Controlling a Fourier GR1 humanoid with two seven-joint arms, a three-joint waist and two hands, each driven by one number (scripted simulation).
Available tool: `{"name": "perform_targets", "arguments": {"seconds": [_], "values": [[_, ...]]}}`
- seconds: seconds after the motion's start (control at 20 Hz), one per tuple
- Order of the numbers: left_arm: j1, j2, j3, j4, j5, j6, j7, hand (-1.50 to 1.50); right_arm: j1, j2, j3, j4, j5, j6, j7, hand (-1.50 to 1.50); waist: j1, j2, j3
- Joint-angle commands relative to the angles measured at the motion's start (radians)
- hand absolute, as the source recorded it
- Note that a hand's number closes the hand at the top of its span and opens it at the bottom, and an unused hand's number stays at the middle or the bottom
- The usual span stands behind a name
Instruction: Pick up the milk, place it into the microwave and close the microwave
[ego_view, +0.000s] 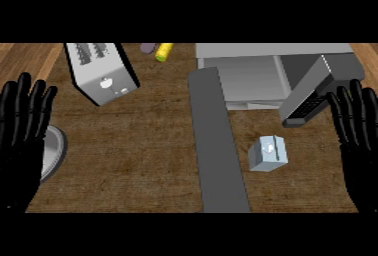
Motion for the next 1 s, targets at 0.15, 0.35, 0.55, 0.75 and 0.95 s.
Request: {"name": "perform_targets", "arguments": {"seconds": [0.15,0.35,0.55,0.75,0.95], "values": [[0.006,-0.003,0.004,0.004,-0.038,0.02,0.024,-1.5,-0.015,0.071,0.151,-0.08,0.048,-0.026,0.092,-1.5,0.018,-0.003,-0.039],[0.074,-0.107,-0.055,-0.013,0.023,0.079,0.077,-1.5,-0.06,0.09,0.278,-0.02,-0.152,0.028,0.167,-1.5,0.042,0.001,-0.039],[0.147,-0.109,-0.071,-0.019,0.042,0.096,0.053,-1.5,0.042,0.091,0.423,-0.146,-0.115,-0.032,0.215,-1.5,0.018,-0.004,-0.039],[0.304,-0.103,-0.09,-0.179,0.057,0.048,0.072,-1.5,0.029,0.092,0.454,-0.173,-0.084,-0.06,0.267,-1.5,0.022,-0.005,-0.039],[0.344,-0.1,-0.027,-0.066,0.113,-0.005,-0.084,-1.5,0.103,0.081,0.473,-0.154,0.021,-0.118,0.147,-1.5,0.018,-0.004,-0.039]]}}
